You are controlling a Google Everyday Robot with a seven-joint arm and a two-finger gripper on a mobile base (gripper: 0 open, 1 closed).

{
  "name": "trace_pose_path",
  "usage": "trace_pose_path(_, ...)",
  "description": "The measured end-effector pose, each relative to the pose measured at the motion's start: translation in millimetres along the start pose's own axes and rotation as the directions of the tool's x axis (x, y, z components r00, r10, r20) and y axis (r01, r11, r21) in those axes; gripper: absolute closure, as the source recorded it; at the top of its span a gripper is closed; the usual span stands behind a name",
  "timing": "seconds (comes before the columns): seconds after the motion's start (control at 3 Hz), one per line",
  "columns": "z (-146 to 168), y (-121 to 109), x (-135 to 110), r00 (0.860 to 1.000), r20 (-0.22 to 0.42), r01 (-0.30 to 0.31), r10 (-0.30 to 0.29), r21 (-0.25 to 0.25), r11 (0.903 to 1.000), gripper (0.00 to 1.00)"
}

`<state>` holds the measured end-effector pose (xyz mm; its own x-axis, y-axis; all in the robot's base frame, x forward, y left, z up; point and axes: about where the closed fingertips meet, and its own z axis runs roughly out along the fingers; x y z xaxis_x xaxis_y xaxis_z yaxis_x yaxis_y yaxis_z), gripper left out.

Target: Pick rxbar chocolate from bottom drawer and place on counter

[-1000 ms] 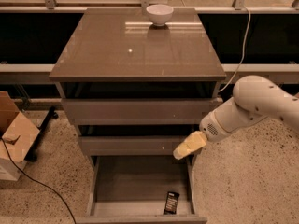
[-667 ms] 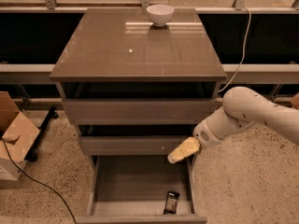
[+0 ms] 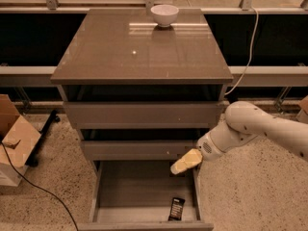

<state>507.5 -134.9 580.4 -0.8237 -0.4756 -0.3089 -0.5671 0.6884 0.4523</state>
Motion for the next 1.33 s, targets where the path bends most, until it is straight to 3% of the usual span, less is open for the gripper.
trace_pose_path(0.67, 73.7, -4.6, -4.8, 0.999, -0.026, -0.037, 0.035, -0.059, 0.9976, 0.0)
trace_pose_path(1.33, 142.7, -26.1, 9.2, 0.992, -0.03, -0.124, 0.122, -0.068, 0.99, 0.0)
